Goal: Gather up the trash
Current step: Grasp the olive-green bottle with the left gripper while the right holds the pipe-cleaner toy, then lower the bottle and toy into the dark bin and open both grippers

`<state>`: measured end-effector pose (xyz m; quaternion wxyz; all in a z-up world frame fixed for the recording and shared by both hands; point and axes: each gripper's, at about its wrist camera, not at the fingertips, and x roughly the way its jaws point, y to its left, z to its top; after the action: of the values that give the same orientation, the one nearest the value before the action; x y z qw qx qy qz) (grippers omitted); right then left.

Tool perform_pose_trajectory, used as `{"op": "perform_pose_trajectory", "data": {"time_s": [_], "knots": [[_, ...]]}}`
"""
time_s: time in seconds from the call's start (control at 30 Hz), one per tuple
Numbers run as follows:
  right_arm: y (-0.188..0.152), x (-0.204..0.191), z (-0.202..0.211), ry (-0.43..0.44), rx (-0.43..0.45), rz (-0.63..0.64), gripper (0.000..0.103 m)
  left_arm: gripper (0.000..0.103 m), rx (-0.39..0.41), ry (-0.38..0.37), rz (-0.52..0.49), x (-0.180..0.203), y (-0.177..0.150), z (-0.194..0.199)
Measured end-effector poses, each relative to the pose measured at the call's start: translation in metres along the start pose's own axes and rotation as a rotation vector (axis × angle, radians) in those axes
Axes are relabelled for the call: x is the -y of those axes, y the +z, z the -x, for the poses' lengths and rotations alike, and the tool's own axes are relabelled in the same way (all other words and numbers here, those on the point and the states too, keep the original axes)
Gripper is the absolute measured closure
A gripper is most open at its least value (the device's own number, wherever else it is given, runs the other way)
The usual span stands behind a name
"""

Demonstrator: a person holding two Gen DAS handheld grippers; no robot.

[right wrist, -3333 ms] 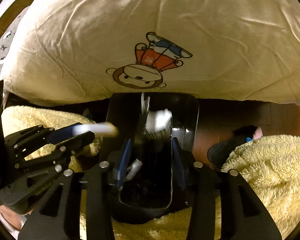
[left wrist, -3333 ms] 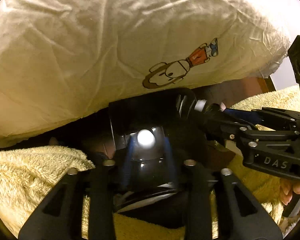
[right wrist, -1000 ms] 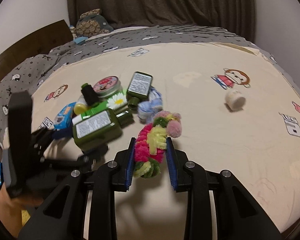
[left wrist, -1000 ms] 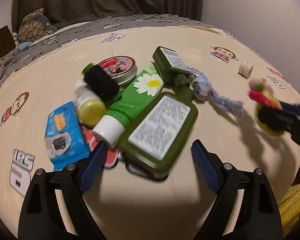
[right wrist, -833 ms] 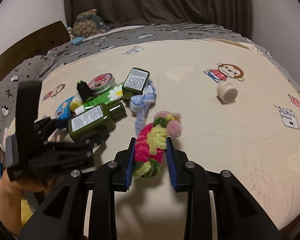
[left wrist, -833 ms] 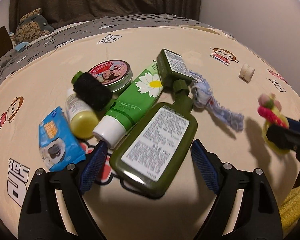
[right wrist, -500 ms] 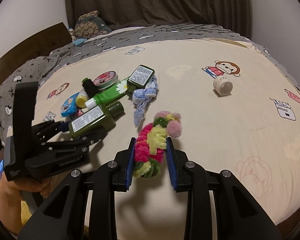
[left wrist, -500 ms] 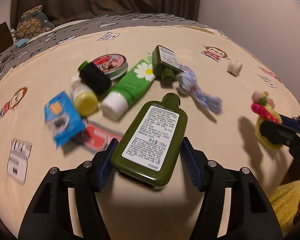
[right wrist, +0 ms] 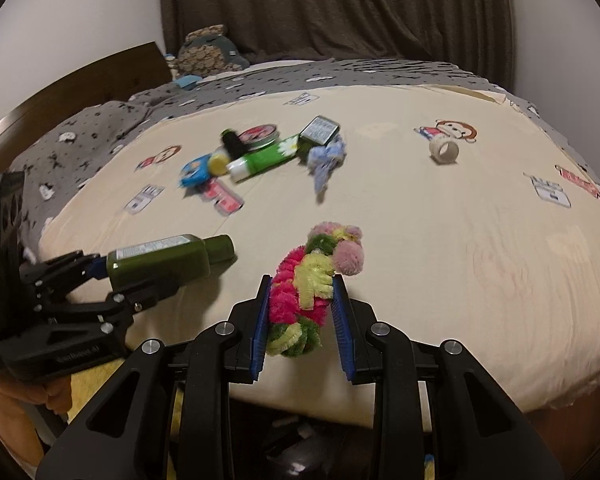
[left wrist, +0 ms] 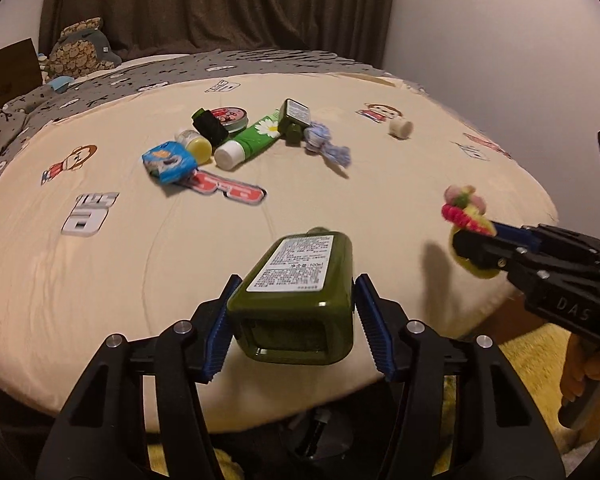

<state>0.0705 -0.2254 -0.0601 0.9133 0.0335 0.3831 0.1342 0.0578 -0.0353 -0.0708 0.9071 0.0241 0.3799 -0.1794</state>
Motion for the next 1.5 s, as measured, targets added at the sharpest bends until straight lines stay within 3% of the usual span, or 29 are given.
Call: {"op": "perform_pose_trajectory", "data": {"time_s": [0.3, 0.8, 1.17, 1.4, 1.5], "knots": [[-0.05, -0.014, 0.018, 0.067, -0.073, -0.007, 0.073, 0.051, -0.045, -0.029, -0.03, 0.018, -0.051, 0.028], [-0.124, -0.011, -0.035, 0.099, -0.331, -0.104, 0.073, 0.052, -0.287, -0.065, -0.028, 0.026, -0.13, -0.019], [-0.154, -0.003, -0.067, 0.096, -0.481, -0.158, 0.073, 0.051, -0.45, -0.093, -0.027, 0.026, -0.16, -0.061], [-0.152, -0.003, -0.075, 0.095, -0.515, -0.179, 0.069, 0.051, -0.491, -0.096, -0.031, 0.027, -0.163, -0.071], [-0.147, -0.001, -0.074, 0.087, -0.507, -0.19, 0.063, 0.048, -0.492, -0.088, -0.03, 0.025, -0.161, -0.073]]}}
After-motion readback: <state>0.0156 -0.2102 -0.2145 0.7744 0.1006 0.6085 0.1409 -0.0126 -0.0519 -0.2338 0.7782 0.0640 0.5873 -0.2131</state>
